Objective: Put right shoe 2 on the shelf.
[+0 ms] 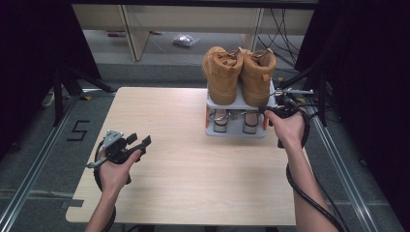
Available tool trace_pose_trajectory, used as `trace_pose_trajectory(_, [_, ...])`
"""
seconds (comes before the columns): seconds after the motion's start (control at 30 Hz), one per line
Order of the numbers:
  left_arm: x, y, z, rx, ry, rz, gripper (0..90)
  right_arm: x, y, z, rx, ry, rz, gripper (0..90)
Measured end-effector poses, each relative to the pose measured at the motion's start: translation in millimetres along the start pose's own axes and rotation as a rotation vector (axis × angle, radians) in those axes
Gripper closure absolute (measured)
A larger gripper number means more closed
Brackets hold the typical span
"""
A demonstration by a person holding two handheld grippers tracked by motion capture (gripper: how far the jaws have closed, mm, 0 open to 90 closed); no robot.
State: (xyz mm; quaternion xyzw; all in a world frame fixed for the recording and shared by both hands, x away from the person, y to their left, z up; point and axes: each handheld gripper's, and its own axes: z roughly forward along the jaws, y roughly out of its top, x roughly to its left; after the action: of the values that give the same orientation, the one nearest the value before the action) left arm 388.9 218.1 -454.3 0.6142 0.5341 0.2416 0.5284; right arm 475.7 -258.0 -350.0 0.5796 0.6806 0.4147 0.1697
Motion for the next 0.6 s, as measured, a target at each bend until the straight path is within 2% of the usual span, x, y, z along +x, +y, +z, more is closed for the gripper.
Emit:
trace_pose_trajectory(0.03, [0.2,0.0,0.0,-0.003,0.0,-0.001,37.8,-4.1,-0.9,-1.7,-0.024,-0.005,-0.051,72.5])
trace_pose_trajectory(0.07, [0.5,0.0,-0.3,-0.003,0.001,0.002,37.8,-3.5,-5.6,-9.3,-0.024,-0.021,-0.051,69.1])
trace_pose_trajectory(0.1, [0.6,0.0,-0.4,-0.003,0.001,0.002,37.8,-3.5,-5.6,-9.3,-0.024,-0.021,-0.051,69.1])
trace_pose_trajectory(0.13, [0.6,0.0,-0.6,-0.005,0.0,0.001,37.7,-6.7,-7.9,-10.9,-0.029,-0.017,-0.078,67.1])
trace_pose_trajectory(0.2, [0.3,0.2,-1.3,-0.005,0.001,0.003,37.8,-7.6,-16.2,-17.9,-0.009,-0.029,-0.074,62.0])
trace_pose_trajectory(0.23, [0.2,0.2,-1.8,-0.006,0.001,0.006,37.8,-14.2,-25.6,-22.9,-0.012,-0.017,-0.098,57.9])
trace_pose_trajectory(0.27, [0.3,0.1,-1.9,-0.007,0.002,0.007,37.7,-13.2,-31.8,-26.6,-0.005,-0.021,-0.065,55.9])
trace_pose_trajectory(0.3, [0.3,0.1,-1.9,-0.007,0.002,0.007,37.8,-13.2,-31.8,-26.6,-0.005,-0.021,-0.065,55.9])
trace_pose_trajectory(0.33, [0.4,-0.3,-2.0,-0.008,0.004,0.006,37.8,-17.9,-37.4,-29.2,-0.002,-0.019,-0.096,54.0])
trace_pose_trajectory(0.43, [0.7,-2.4,-1.0,-0.003,0.006,0.005,37.7,-25.2,-60.2,-36.5,0.018,-0.014,-0.088,49.7])
trace_pose_trajectory(0.47, [0.7,-3.3,-0.6,0.0,0.007,0.007,37.8,-31.6,-74.3,-41.3,0.033,-0.01,-0.085,48.0])
trace_pose_trajectory(0.5, [1.1,-4.1,0.0,0.0,0.003,0.009,37.8,-31.6,-74.3,-41.3,0.033,-0.01,-0.085,48.0])
trace_pose_trajectory(0.53, [1.2,-5.4,0.4,0.005,0.006,0.011,37.7,-36.3,-79.4,-41.5,0.021,-0.013,-0.114,47.3])
trace_pose_trajectory(0.6, [1.5,-7.6,1.3,0.006,0.009,0.009,37.8,-44.5,-93.5,-43.9,0.035,-0.019,-0.126,45.5])
